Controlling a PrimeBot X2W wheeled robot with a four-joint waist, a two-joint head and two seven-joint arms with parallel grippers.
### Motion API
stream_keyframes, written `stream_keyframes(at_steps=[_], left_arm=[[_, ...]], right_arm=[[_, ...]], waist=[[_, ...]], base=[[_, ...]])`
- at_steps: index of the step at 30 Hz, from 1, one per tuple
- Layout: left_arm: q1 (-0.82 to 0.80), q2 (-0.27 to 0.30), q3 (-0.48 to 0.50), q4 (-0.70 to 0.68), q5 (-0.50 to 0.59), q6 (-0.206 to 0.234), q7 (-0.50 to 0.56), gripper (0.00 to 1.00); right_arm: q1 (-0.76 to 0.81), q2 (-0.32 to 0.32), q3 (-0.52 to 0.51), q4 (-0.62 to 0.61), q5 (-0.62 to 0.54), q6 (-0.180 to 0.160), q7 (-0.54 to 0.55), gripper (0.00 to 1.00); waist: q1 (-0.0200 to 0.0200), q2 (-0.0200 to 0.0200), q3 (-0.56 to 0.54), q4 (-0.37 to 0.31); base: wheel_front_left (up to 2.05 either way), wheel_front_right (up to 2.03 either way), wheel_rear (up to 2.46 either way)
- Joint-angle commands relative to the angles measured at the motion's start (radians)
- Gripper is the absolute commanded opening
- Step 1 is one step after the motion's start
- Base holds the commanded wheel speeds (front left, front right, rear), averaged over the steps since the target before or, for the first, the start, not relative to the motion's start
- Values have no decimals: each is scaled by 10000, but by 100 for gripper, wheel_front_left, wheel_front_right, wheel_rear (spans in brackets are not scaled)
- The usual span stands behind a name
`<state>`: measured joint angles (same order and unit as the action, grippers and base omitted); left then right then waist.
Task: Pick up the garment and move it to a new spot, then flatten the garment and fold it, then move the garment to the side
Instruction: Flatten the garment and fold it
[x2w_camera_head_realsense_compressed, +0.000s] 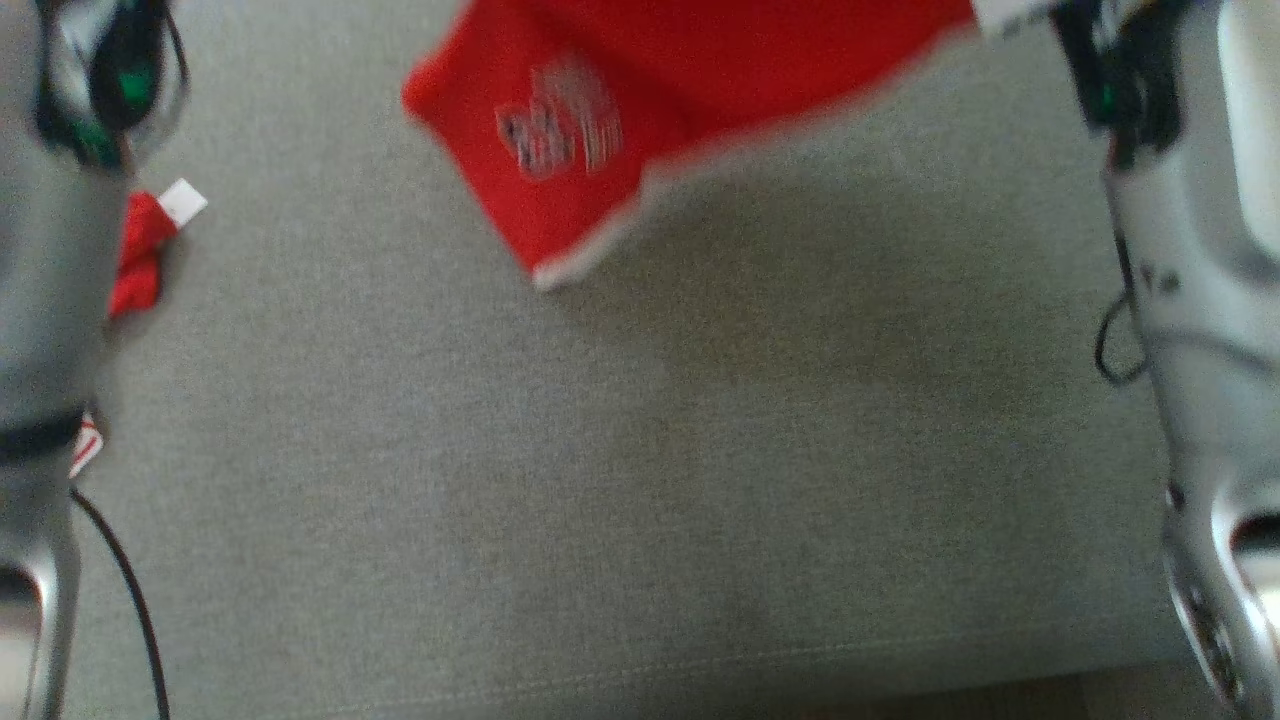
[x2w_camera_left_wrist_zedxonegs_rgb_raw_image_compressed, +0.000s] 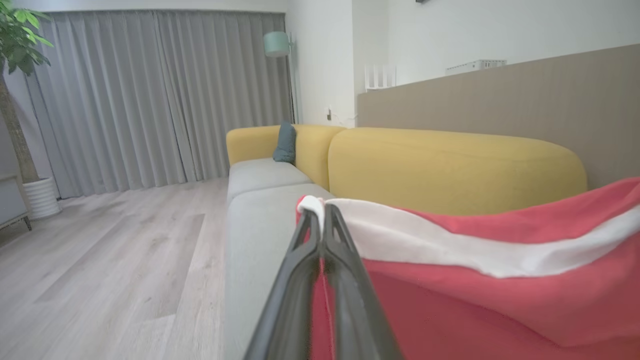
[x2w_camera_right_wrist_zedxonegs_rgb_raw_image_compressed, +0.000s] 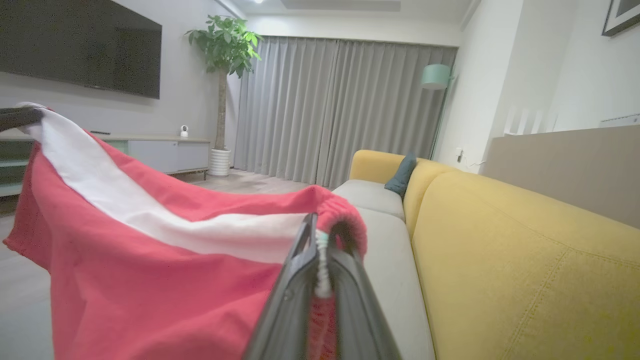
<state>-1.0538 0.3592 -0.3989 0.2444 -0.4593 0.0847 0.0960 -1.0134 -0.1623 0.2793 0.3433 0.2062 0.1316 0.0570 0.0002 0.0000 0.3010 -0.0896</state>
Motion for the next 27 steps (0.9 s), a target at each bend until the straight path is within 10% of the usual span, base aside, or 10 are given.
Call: stream_keyframes(at_steps=[1,14,27], left_arm=[[-1007,245,353,171,247,-77,-438,0],[-151,-773,-122,2610,55,-954,-3185,0],[5102,-414,279,-807,-306,-550,-3565,0]], right_arm=[[-675,353,-125,363,-344,-9,-538,0],[-768,1088,-257,4876,-1143,-9,-3130,0],[3165,813,444,2359,129,-9,-3186,0]], waist=[[-2,0,563,91],[-2,0,1640,621],[-2,0,476,710]], base=[[0,0,0],[0,0,0],[0,0,0]])
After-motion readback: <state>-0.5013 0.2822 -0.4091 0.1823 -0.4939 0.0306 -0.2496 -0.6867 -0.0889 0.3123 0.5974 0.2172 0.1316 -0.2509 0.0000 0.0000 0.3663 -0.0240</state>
